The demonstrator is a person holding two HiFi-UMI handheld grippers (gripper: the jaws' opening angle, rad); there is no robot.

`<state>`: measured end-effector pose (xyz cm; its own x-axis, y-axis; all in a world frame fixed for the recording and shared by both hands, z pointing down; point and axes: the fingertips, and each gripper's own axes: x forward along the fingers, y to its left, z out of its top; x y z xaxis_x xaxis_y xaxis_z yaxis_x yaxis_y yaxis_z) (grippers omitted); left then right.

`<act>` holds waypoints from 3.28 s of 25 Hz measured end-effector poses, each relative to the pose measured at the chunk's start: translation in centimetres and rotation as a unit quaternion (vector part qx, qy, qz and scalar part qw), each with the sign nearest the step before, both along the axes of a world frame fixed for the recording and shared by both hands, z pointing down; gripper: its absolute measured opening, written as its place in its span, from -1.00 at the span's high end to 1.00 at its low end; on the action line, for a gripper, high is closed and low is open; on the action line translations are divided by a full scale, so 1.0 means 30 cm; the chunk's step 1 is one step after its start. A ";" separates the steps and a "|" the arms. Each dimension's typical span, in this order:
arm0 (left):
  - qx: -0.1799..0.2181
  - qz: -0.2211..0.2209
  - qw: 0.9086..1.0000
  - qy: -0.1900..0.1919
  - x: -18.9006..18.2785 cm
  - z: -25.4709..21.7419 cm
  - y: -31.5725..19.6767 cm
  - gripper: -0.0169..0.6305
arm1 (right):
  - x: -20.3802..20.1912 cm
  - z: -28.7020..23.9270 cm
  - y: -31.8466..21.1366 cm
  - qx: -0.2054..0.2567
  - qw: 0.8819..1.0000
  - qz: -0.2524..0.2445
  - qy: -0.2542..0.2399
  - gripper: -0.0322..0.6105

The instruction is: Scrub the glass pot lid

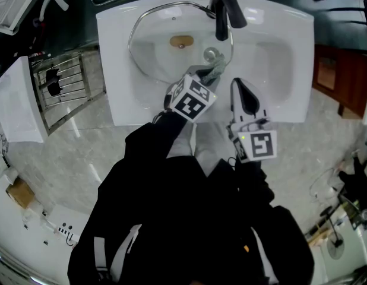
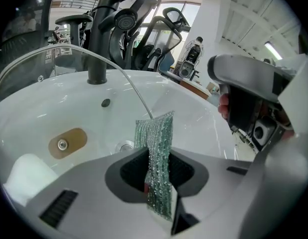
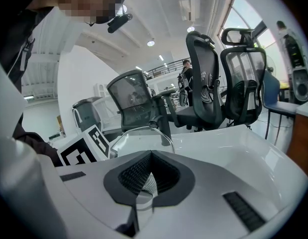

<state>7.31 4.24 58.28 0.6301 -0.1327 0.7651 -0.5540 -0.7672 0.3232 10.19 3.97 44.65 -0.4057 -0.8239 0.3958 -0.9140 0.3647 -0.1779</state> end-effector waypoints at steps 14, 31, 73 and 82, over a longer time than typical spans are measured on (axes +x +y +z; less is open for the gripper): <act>-0.071 -0.089 0.991 0.068 -0.063 -0.045 -0.049 0.73 | -0.023 -0.010 -0.002 0.002 1.000 0.000 -0.005 0.93; -0.083 -0.113 0.989 0.041 -0.120 -0.010 -0.086 0.73 | -0.050 -0.004 -0.028 -0.001 1.000 -0.010 -0.004 0.94; -0.094 -0.143 0.985 -0.012 -0.259 0.040 -0.102 0.73 | -0.127 -0.007 -0.064 -0.012 0.999 -0.031 -0.014 0.94; -0.097 -0.150 0.984 -0.022 -0.315 0.047 -0.100 0.73 | -0.159 -0.007 -0.070 -0.010 0.999 -0.039 -0.010 0.93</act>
<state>-2.15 1.25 59.69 0.5502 -0.1563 0.8203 -0.7629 -0.4934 0.4177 5.42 1.87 44.44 -0.4764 -0.7816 0.4026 -0.8791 0.4311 -0.2034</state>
